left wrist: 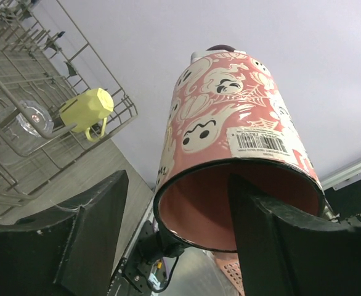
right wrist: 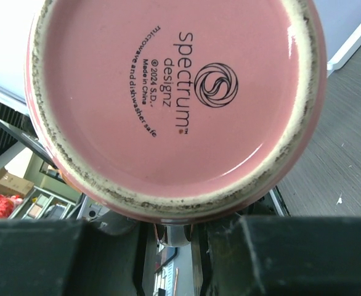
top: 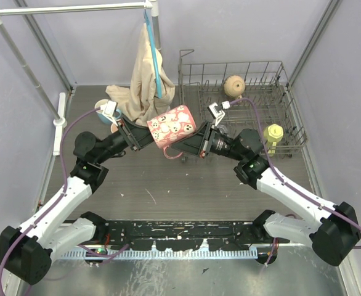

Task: Unload the cups from the dish rack
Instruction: Place the cup at the center of the board.

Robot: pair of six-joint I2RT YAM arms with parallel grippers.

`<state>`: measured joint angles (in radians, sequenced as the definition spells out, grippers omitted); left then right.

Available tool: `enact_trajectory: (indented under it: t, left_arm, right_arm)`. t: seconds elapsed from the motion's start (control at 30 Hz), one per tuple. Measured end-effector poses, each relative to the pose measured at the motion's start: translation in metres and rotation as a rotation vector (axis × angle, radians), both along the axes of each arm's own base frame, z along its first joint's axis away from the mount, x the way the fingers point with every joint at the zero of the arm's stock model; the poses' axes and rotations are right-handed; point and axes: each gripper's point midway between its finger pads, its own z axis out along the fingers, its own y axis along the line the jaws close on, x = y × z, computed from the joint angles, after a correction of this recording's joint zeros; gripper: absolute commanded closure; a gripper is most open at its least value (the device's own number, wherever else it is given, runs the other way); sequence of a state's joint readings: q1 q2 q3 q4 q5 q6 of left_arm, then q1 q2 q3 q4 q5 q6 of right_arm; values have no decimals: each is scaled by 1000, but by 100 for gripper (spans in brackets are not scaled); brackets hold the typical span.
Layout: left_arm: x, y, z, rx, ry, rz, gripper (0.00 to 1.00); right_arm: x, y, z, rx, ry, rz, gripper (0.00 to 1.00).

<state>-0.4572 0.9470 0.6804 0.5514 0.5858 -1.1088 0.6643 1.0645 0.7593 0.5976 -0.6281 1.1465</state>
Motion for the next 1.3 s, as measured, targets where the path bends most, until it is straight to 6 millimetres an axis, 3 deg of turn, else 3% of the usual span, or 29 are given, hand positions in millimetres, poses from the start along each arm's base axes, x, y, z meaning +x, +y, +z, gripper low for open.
enact_trajectory:
  t: [0.13,0.27,0.43,0.53,0.6,0.7,0.9,1.07,1.17,1.3]
  left_arm:
    - [-1,0,1,-15,-3,-4,42]
    - [-2,0,1,-25,2,-7,47]
    - [0,1,-4,-25,15,3,67]
    - [1,2,-4,-27,18,7,82]
    - [1,2,-4,-22,7,11,86]
    - [2,3,-5,-13,-13,19,100]
    - [0,5,-2,-12,-19,28,100]
    - [-4,9,-2,3,-24,50,100]
    - [-7,13,-2,22,-25,71,100]
    - [-8,18,-3,42,13,97,100]
  right_arm:
    - [-4,6,2,6,-12,10,99]
    - [-3,12,-3,-1,-9,16,99]
    - [-3,18,-8,-11,2,25,99]
    - [-5,19,-4,-3,-10,30,99]
    - [-5,19,0,5,-16,29,99]
    - [-4,19,5,18,-3,25,99]
    - [-5,20,5,18,-4,28,99]
    - [-8,22,4,15,-4,36,76]
    - [-10,23,2,7,-6,41,53]
    - [-6,18,7,10,-68,-3,39]
